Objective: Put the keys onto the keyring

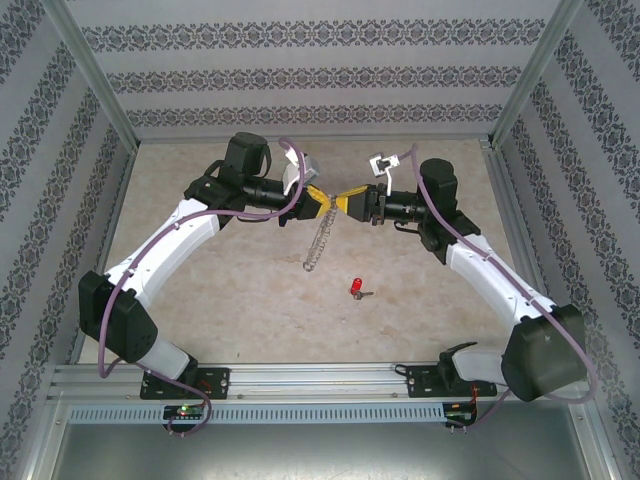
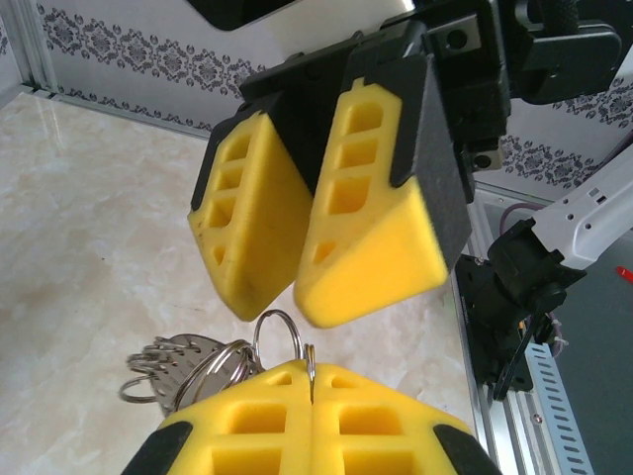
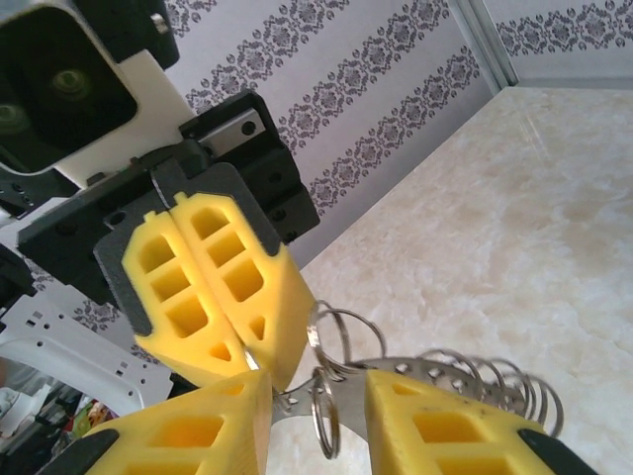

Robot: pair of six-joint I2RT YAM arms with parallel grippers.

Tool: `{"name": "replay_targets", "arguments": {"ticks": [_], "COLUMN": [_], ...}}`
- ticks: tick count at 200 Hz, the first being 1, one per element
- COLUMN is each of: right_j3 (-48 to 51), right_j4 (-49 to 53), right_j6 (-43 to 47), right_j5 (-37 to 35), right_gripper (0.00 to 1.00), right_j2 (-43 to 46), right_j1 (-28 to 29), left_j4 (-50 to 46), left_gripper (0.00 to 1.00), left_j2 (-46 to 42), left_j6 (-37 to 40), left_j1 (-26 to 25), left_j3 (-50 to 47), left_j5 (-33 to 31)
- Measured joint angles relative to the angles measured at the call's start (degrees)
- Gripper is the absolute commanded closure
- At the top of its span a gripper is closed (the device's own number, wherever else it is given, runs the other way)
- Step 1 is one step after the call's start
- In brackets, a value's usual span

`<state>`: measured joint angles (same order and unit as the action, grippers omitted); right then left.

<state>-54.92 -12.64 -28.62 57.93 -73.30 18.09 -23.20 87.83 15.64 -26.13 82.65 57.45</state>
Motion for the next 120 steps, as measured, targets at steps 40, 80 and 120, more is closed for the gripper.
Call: {"name": "replay_targets", "arguments": {"ticks": [40,80,120], "right_j3": [0.33,0.33,0.33], "right_j4": [-0.02,0.04,0.00], "right_j6": [-0.20,-0.83,-1.05], "right_j5": [-0.02,0.07,0.57], "right_gripper": [0.68,0.68,0.68], "right_j2": [3.87,4.52,3.28], "right_j1": [0.00,0.20,2.08], "left_j4": [-0.02,-0.02,-0.39], "left_gripper": [1.00,1.00,1.00], "left_j2": [0.00,0.11,0.66], "left_j6": [0.00,0.00,0.00], "left_j1": [0.00,0.00,0.00], "left_j3": [0.00,0.00,0.24], "left_j5": [0.42,0.83,0.83]}}
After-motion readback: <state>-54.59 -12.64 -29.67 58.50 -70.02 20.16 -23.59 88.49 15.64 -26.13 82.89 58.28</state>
